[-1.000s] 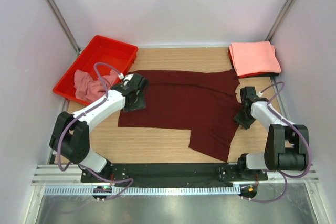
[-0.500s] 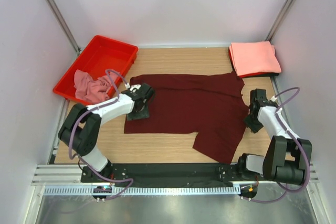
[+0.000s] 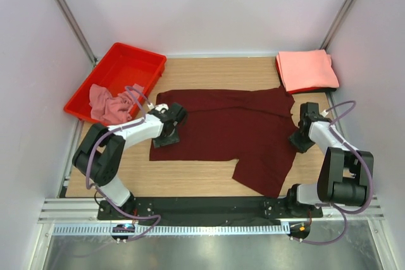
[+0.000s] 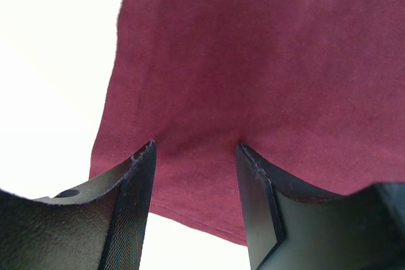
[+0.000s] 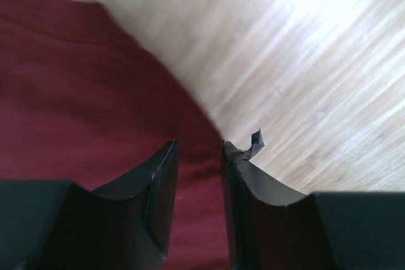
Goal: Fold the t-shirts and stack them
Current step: Fold the tshirt
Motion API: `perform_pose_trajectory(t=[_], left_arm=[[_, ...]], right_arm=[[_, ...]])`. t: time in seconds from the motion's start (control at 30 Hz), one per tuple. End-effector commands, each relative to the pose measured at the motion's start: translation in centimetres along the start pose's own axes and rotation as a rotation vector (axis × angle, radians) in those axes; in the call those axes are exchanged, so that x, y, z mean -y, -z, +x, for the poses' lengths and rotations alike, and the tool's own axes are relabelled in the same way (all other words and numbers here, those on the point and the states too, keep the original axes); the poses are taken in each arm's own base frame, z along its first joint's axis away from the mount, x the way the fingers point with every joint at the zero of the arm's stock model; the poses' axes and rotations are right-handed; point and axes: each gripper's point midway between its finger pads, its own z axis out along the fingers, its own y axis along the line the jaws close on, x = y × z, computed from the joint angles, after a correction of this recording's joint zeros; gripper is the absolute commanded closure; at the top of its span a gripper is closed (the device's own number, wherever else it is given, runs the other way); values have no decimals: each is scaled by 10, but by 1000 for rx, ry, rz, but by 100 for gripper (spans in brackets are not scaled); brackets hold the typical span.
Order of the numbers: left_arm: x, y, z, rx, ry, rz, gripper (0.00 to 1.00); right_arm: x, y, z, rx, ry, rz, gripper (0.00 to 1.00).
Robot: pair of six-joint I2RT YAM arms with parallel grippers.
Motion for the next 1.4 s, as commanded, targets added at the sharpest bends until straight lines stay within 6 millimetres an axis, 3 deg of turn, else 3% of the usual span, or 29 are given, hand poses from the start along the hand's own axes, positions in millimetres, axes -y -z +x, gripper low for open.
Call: perform_pose_trajectory(t=[0.0,0.2,0.3,0.37,0.47,0.53,0.57,0.63,0.67,0.73,0.93,1.13,1.37], left_arm=[[-41,-5,12,-3,-21,-161,45],[-53,5,3,41,-17,-205,44],[-61,13,-1,50,-26,-240,44],[-58,26,-14,77,-19,-223,44],[-42,58,-46,159,-12,-100,41],[-31,72,-65,193,-4,-32,39],[-23,78,-82,209,17,20,37],[-16,74,-96,192,0,55,36],[-17,74,-114,200,37,66,37],[-12,57,-118,145,28,80,39],[6,30,-148,100,70,182,46],[20,11,-168,116,45,163,45],[19,-17,-167,78,28,94,45]], right_arm=[[8,-13,6,11,-39,38,61],[41,-7,5,84,-70,157,60],[46,-1,8,102,-91,137,60],[42,11,-2,152,-75,78,60],[13,38,-21,190,-14,-75,57],[-21,56,-37,209,24,-226,57],[-37,64,-35,171,82,-306,57],[-61,76,-48,167,125,-383,56],[-71,80,-50,162,152,-424,55],[-93,90,-64,190,219,-502,52],[-120,65,-88,170,284,-463,50],[-129,32,-102,130,255,-456,50],[-131,4,-100,88,231,-450,50]])
